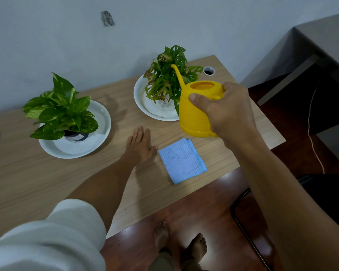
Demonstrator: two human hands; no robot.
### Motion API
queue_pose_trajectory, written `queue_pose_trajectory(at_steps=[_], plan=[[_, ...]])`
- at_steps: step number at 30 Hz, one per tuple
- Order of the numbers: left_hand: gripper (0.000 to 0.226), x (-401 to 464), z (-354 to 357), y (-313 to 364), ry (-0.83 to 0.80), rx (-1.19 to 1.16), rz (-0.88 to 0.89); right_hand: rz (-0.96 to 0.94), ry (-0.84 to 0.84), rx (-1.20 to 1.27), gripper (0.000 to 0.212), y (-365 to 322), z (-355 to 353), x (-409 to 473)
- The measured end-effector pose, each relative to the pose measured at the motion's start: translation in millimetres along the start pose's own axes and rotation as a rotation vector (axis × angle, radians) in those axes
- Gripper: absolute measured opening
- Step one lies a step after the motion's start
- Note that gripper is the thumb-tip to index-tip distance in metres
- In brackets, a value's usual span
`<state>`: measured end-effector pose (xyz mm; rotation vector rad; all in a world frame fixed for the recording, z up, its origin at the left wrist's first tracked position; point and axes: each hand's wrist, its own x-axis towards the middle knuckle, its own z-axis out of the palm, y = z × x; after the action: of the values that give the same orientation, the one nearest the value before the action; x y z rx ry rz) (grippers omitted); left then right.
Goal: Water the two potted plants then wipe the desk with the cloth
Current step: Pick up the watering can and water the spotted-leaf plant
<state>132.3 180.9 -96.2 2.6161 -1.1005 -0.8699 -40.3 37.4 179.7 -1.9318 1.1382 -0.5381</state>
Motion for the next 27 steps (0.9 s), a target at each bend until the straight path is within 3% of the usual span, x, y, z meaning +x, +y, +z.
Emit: queue_pose_trajectory(at_steps=[15, 22, 27], plan=[[0.082, -4.7, -2.9, -9.8, 0.058, -0.069, 0.015, 0.028, 0.004, 0.215, 0.055, 29.2, 3.7, -17.9], [0.09, -39.8, 3.7, -19.3, 0.103, -0.048, -0.12, -0.033, -0.005, 0.32, 0.053, 39.3, 4.0, -26.7], [0.111, -59.9, 9.9, -35.8, 0.132, -0.069, -0.2, -0.101, -0.064, 0.365, 0.053, 39.3, 3.4, -24.1]])
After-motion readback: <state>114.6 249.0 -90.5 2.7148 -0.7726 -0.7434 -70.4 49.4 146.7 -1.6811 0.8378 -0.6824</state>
